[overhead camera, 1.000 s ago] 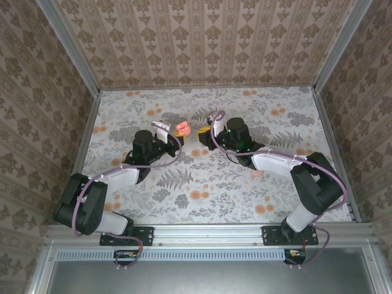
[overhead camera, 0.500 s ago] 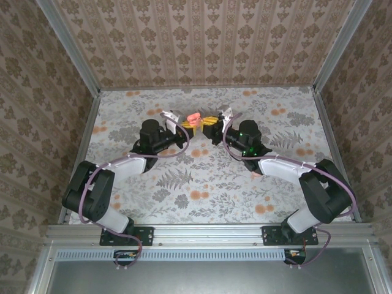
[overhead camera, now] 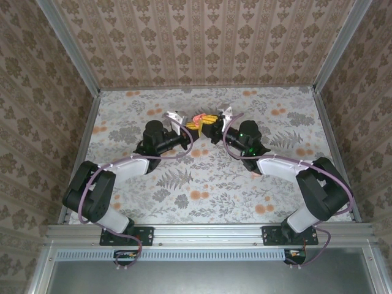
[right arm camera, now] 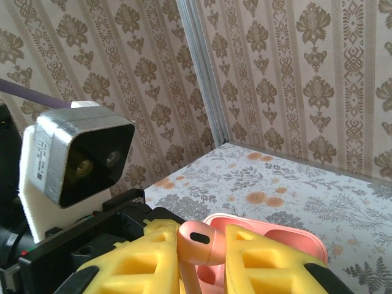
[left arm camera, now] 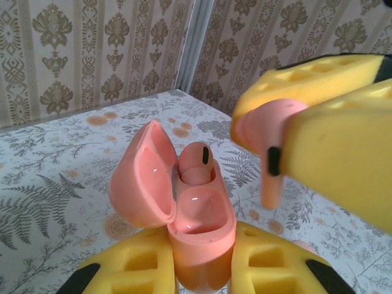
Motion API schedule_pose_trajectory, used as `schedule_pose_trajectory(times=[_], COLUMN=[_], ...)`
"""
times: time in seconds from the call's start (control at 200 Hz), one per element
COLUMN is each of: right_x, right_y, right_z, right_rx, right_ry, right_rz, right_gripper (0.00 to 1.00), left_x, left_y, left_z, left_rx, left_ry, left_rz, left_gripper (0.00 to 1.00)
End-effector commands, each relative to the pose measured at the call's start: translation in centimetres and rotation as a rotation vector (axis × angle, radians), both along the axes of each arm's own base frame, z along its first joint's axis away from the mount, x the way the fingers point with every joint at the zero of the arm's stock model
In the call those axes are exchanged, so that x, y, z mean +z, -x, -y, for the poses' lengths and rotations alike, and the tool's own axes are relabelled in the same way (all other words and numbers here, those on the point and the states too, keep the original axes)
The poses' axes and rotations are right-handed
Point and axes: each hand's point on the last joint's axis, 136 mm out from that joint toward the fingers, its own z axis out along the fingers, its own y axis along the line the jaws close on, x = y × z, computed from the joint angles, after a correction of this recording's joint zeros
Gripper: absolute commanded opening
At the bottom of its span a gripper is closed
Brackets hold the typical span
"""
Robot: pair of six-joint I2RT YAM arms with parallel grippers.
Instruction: Insert the wireless bluetooth earbuds into the charging case
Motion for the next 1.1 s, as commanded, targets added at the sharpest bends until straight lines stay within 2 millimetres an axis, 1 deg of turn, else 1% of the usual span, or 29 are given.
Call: schedule_pose_trajectory(times=[0.0, 0.19, 0.35, 0.45, 0.585, 0.69, 0.8, 0.95, 1.05, 1.095], right_x=[2.4, 2.2, 2.1, 1.6, 1.8, 2.1, 1.5, -1.3, -4.3, -6.2], right_y=[-0.2, -0.5, -0.7, -0.9, -1.0, -0.8, -0.3, 1.1, 2.2, 2.7], right_z=[-0.3, -0.1, -0.2, -0.2, 0.1, 0.4, 1.1, 1.5, 2.2, 2.6], right_rx=[0.019, 0.002, 0.002, -0.007, -0.024, -0.029, -0.033, -0.009, -0.017, -0.027], right_ry=[-0.045, -0.038, -0.039, -0.031, -0.036, -0.038, -0.019, 0.069, 0.129, 0.162], right_rz=[0.063, 0.063, 0.063, 0.053, 0.056, 0.051, -0.007, -0.171, -0.329, -0.403], right_gripper=[0.19, 0.19, 0.19, 0.20, 0.20, 0.20, 0.19, 0.19, 0.19, 0.19], left_x=[2.8, 3.7, 3.7, 3.9, 3.9, 3.2, 1.8, -1.1, -2.5, -2.9], left_y=[0.0, 0.6, 0.9, 1.1, 1.1, 1.0, 1.0, 0.4, 0.2, 0.3], left_z=[0.9, 1.6, 1.9, 2.1, 2.1, 1.7, 1.1, -1.0, -2.4, -2.9], left_rx=[-0.029, -0.059, -0.074, -0.084, -0.084, -0.065, -0.049, 0.018, 0.065, 0.076], left_ry=[0.060, 0.081, 0.086, 0.096, 0.095, 0.068, 0.021, -0.043, -0.082, -0.103], left_rz=[0.054, 0.064, 0.062, 0.061, 0.062, 0.065, 0.074, 0.039, 0.025, 0.023], left_gripper=[0.16, 0.16, 0.16, 0.16, 0.16, 0.16, 0.16, 0.16, 0.16, 0.16])
